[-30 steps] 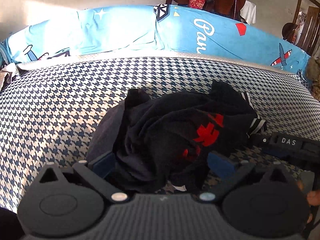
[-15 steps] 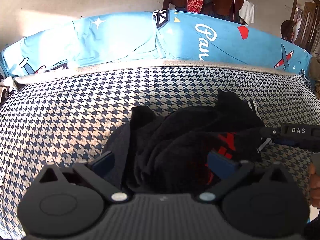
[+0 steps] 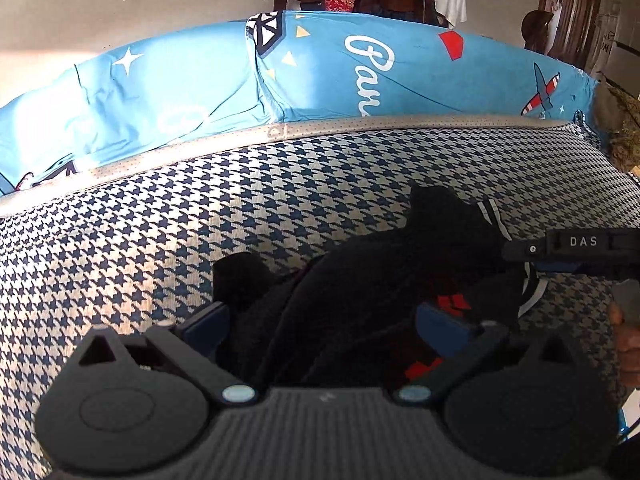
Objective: Fold clothes
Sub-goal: 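Grasp the white-striped leg end of the black pants with the right gripper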
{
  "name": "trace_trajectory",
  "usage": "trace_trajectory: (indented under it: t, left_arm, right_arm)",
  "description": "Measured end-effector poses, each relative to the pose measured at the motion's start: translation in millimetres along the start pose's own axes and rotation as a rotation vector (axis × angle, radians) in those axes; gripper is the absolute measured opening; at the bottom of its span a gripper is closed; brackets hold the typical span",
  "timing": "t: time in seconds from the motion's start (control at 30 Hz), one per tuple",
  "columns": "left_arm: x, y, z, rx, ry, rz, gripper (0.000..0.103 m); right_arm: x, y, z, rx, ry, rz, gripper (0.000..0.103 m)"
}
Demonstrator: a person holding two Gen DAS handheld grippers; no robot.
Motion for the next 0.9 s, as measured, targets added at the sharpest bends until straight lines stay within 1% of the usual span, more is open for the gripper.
trace_trajectory:
  t: [0.07, 0.13, 0.2, 0.23, 0.37, 0.4, 0.43, 0.47, 0.5, 0.53, 0.57, 0.63, 0.73, 0.9]
  left_arm:
    - [-3.8, -4.2, -8.7, -0.019, -0.004, 0.018, 0.103]
    - [-4.8, -5.4, -14.4, -0.051, -0.032, 0.039, 0.103]
    - [-5.7, -5.3, -14.3, -0.047, -0.043, 0.042, 0.103]
    - [-5.9, -5.6, -13.3, -0.039, -0.037, 0.037, 0.103]
    - [-8.4, -8.7, -15.7, -0.037, -0.041, 0.038, 0.103]
    - [-9.3, -9.4, -17.2, -0.041, -0.041, 0.042, 0.103]
    - [-10.1, -8.8, -17.1, -0.038, -0.046, 0.046, 0.103]
    - [-11.0, -8.3, -16.9, -0.035, -0.051, 0.051, 0.103]
    - [-11.9, -7.8, -16.8, -0.032, -0.055, 0.056, 0.103]
    - [-12.5, -7.3, -16.5, -0.028, -0.059, 0.059, 0.103]
    - [-12.6, -6.5, -15.7, -0.022, -0.056, 0.059, 0.103]
    - [-14.0, -4.8, -14.8, -0.012, -0.051, 0.062, 0.103]
    - [-16.8, -2.7, -13.6, 0.003, -0.052, 0.074, 0.103]
    - [-20.7, -0.6, -12.4, 0.022, -0.063, 0.096, 0.103]
  right_arm:
    - [0.3, 1.1, -5.8, -0.011, 0.0, 0.0, 0.071]
    - [-1.0, 1.1, -12.7, -0.025, 0.004, 0.005, 0.071]
    - [-3.4, 0.6, -19.6, -0.037, 0.009, 0.014, 0.073]
    - [-6.1, 0.7, -21.9, -0.033, 0.003, 0.026, 0.078]
    - [-20.8, -1.3, -30.6, -0.019, -0.018, 0.099, 0.077]
    - [-24.5, -1.7, -32.8, -0.015, -0.023, 0.118, 0.072]
    - [-28.2, -2.2, -35.0, -0.012, -0.029, 0.136, 0.064]
    - [-31.9, -2.7, -37.2, -0.009, -0.034, 0.154, 0.048]
    - [-34.9, -2.8, -39.2, -0.005, -0.036, 0.169, 0.04]
    - [-35.4, -1.4, -40.6, -0.004, -0.028, 0.173, 0.026]
    - [-36.0, -0.2, -41.8, -0.002, -0.019, 0.174, 0.017]
    - [-38.9, 2.0, -42.1, 0.012, 0.002, 0.164, 0.016]
    - [-46.7, 7.7, -37.6, 0.068, 0.028, 0.172, 0.014]
    - [-67.6, 25.8, -23.7, 0.157, 0.198, 0.126, 0.014]
Point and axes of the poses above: each gripper's, at about its wrist camera, not at the fingertips, and z roughly against the way its jaws point, x to its right, y to its top, the point moved 3 cm from there along -z, roughly the way its jaws point, and after that the axes turned 3 degrees about -x, right-handed, at the moved point
